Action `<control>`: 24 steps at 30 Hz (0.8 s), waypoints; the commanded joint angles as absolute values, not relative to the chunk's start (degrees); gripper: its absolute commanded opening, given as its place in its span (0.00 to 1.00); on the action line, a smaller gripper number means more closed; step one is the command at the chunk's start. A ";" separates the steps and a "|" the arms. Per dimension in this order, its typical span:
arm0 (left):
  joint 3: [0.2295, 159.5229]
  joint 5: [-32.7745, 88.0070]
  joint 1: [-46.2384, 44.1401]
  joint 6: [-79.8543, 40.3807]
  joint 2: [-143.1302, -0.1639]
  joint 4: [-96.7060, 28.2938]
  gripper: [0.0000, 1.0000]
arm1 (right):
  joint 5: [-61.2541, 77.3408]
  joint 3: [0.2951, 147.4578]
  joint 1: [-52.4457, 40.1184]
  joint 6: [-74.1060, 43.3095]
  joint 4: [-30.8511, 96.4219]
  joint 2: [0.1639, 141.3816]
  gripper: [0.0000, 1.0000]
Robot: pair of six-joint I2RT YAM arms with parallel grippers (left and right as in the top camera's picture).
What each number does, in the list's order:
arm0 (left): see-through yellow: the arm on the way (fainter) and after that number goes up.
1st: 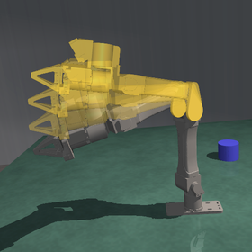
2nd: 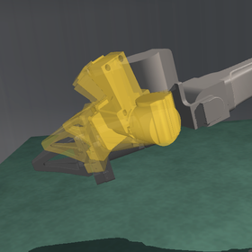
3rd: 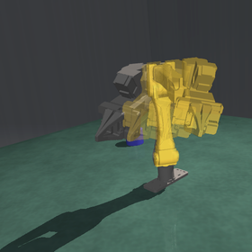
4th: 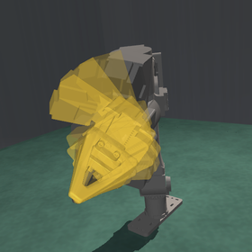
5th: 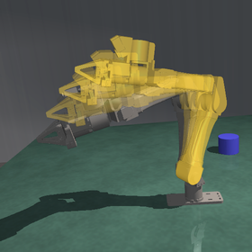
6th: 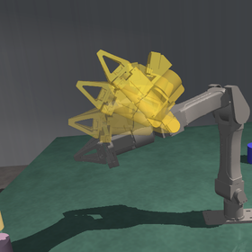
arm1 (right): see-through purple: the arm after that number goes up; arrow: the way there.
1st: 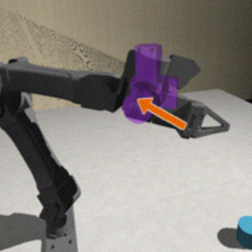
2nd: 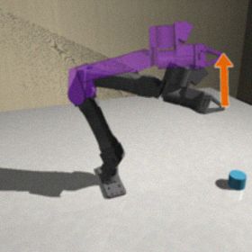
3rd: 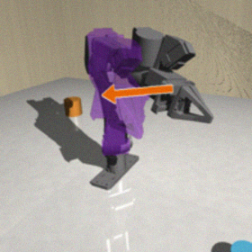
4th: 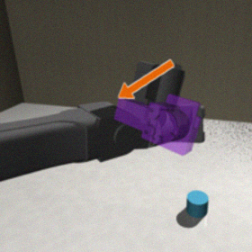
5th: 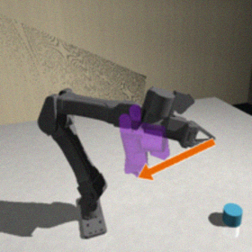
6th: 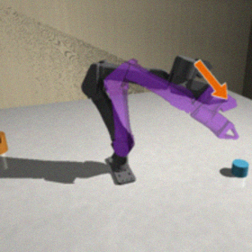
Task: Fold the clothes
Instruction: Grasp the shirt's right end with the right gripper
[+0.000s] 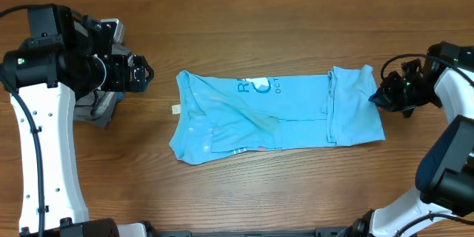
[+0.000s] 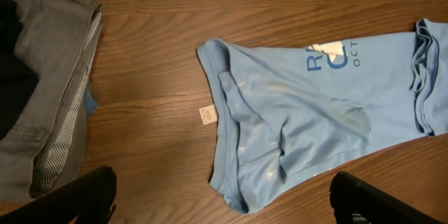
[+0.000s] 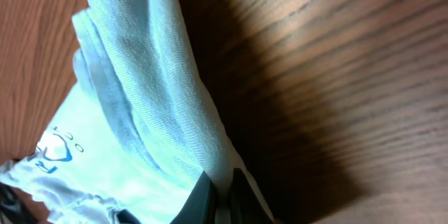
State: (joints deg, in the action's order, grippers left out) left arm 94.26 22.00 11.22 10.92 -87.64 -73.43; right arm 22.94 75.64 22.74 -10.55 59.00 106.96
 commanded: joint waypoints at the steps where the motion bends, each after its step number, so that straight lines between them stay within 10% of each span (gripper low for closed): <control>1: 94.76 21.85 10.90 11.16 -87.83 -73.25 1.00 | 21.08 76.60 21.58 -11.35 59.53 105.06 0.04; 24: 94.76 21.85 10.83 11.16 -87.83 -73.25 1.00 | 3.64 74.83 -12.25 -24.16 59.02 97.30 0.04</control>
